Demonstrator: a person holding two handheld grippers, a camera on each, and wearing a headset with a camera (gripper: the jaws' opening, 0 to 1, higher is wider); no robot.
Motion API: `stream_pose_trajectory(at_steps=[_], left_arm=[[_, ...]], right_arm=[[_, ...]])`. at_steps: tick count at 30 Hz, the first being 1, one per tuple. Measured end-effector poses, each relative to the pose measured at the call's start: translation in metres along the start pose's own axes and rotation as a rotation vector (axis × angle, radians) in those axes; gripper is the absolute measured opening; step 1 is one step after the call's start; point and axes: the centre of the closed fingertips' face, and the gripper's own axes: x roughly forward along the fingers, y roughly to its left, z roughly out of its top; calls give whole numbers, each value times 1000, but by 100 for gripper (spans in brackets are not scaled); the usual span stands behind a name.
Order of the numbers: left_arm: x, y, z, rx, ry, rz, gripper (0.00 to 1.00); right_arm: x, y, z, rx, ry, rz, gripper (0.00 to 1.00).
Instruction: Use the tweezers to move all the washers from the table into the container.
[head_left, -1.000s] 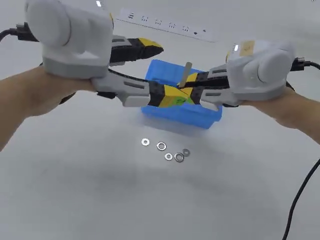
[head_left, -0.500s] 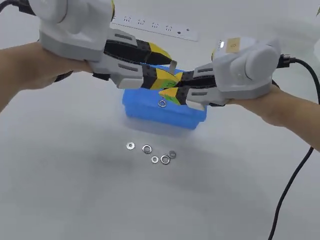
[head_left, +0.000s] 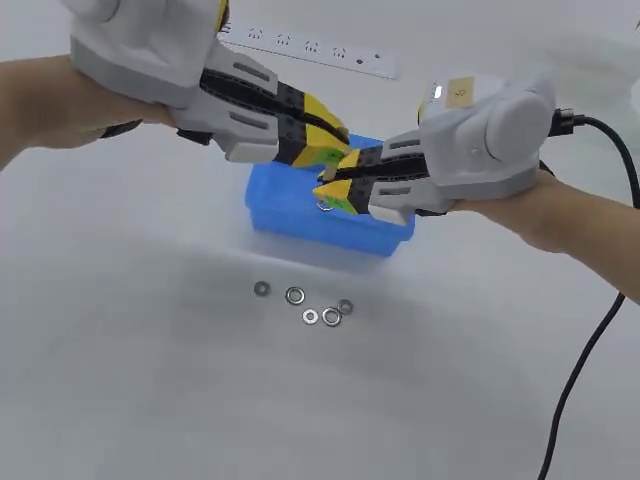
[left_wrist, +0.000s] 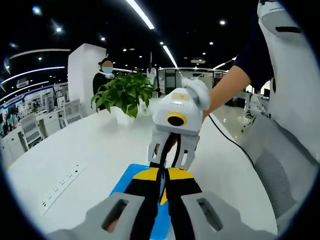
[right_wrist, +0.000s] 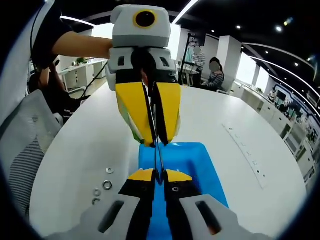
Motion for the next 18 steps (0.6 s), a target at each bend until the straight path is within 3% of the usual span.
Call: stream_pose_trajectory(at_steps=[4,5,7,11,14,18], left_arm=[[1,6,3,85,-9,34,5],[3,2,3,80,-18,19,5],[6,-1,2,130,-11,2,5],[6,-5,3,118,-13,-18,5],[6,-2,5,151,-15,-4,4],[4,0,9,143,-22,1,4]], right_arm=[[0,0,2,-2,-2,1,8],[-1,-2,3,0,-4,-4,8],[-2,-1,1,-19,13,2,8],[-5,4,0,-36,12,7,8],[-7,1,0,-41,9,-12,9],[-10,-3,4,-40,6,-29,11]])
